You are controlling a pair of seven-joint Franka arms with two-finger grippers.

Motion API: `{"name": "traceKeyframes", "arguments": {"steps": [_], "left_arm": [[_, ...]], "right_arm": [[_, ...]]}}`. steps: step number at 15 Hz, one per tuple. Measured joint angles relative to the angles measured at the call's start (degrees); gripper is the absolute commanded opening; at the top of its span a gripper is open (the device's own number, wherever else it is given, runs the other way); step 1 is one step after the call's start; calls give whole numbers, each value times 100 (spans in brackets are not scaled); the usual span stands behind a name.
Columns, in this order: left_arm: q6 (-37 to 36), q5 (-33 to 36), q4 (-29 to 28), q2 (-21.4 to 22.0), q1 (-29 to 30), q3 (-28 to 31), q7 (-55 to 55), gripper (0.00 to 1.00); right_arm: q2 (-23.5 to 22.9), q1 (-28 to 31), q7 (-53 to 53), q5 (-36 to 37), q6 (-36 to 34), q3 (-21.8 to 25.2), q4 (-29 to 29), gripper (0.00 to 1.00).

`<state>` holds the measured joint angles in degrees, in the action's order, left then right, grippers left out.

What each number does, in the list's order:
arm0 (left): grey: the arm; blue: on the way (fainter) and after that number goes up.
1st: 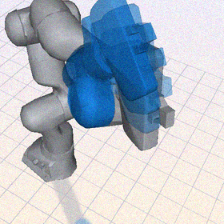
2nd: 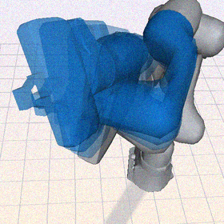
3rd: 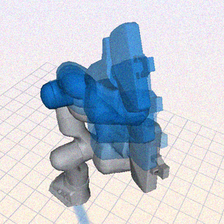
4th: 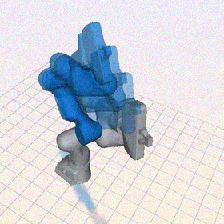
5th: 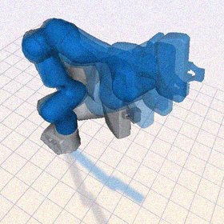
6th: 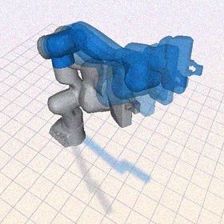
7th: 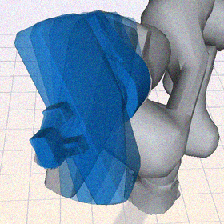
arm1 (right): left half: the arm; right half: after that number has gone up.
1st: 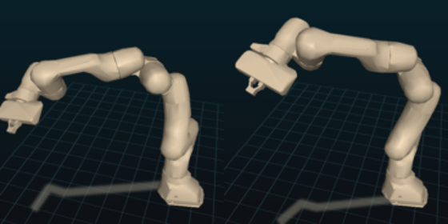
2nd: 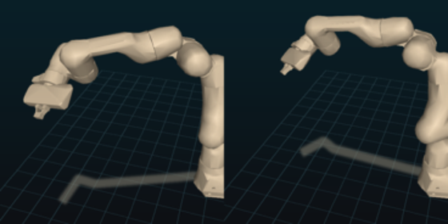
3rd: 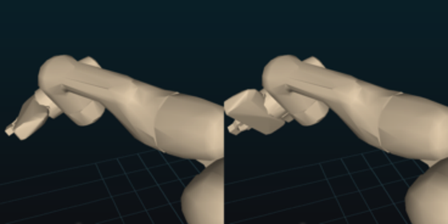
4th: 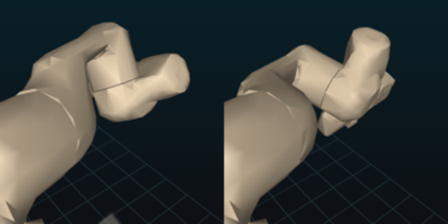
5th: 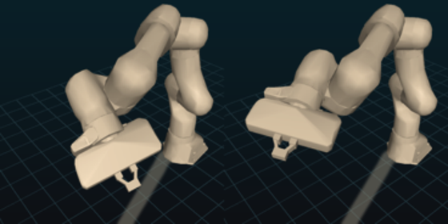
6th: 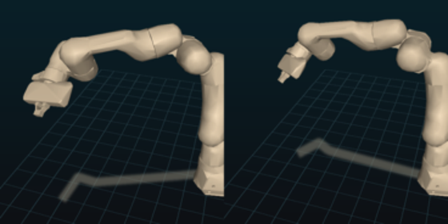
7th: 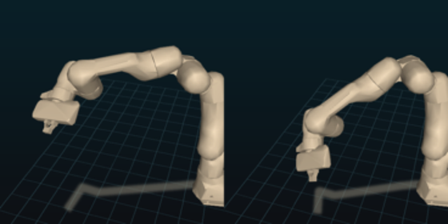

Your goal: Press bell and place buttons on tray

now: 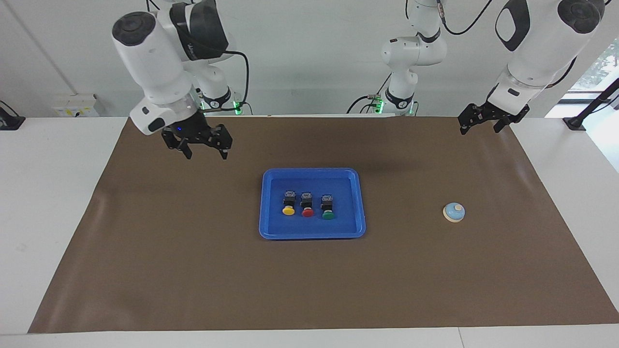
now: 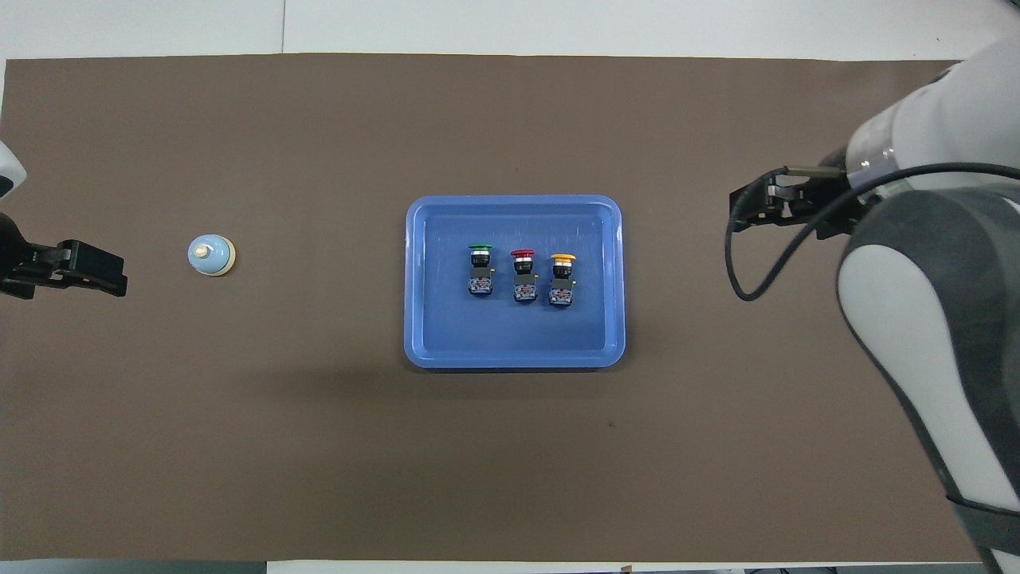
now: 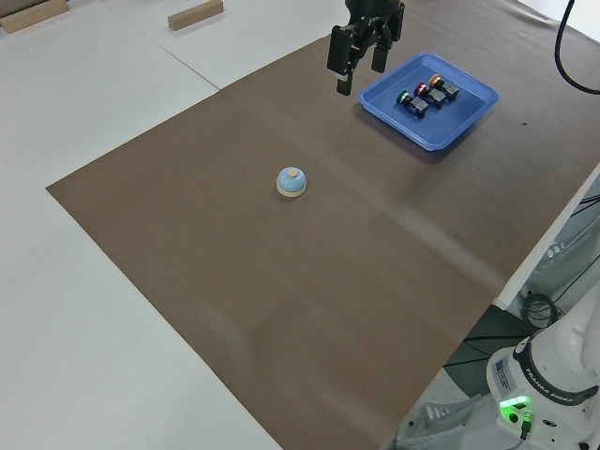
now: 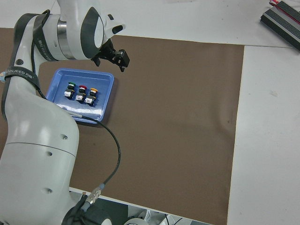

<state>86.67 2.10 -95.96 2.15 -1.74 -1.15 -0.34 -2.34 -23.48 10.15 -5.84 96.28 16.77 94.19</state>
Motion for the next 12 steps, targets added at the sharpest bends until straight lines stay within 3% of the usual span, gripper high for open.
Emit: {"name": "traceKeyframes", "arguments": {"steps": [4,9,12], "left_arm": [[0,0,0,0,0,0,0,100],[0,0,0,0,0,0,0,100],[0,-2,0,0,-6,-17,0,100]], "right_arm": [[465,531,-831,132,-161,-2,506,100],[478,1136,-1223,173,-164,-6,498,100],[475,1172,-1225,179,-321,-13,484,100]]}}
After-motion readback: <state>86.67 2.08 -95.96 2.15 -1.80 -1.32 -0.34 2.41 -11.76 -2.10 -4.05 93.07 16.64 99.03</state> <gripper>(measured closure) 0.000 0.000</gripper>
